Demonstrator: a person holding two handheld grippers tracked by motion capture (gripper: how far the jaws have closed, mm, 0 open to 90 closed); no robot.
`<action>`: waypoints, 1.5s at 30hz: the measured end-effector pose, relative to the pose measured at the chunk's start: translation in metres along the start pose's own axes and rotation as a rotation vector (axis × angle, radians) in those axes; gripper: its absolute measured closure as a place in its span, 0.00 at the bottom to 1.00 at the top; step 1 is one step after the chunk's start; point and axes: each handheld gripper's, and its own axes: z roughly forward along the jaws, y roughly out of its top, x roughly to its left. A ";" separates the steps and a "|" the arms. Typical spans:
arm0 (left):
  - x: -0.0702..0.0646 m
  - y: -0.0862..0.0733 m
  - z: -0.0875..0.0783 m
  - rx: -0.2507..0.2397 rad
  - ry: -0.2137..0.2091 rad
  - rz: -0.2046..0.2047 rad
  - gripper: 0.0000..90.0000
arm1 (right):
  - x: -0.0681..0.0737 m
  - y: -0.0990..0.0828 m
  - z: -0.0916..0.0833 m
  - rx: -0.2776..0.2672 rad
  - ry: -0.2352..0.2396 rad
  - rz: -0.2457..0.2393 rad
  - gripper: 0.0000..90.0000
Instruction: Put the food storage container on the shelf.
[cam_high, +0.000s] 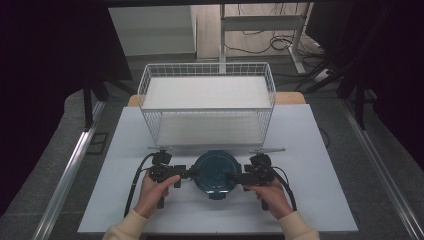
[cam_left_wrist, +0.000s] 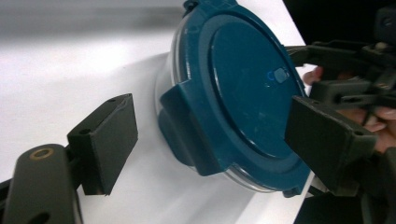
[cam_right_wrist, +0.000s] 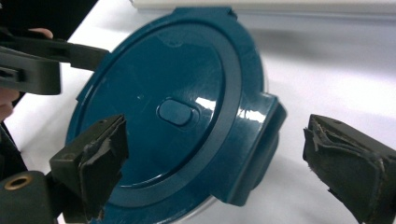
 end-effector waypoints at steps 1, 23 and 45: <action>0.000 0.000 0.001 0.001 0.000 0.001 0.19 | 0.000 -0.001 0.002 0.002 0.001 0.000 0.07; 0.009 -0.009 0.028 0.055 -0.109 -0.097 0.25 | -0.001 -0.009 0.020 0.032 0.097 0.151 0.08; 0.003 -0.015 0.015 0.018 -0.106 -0.098 0.40 | -0.008 -0.015 0.005 0.009 0.144 0.258 0.28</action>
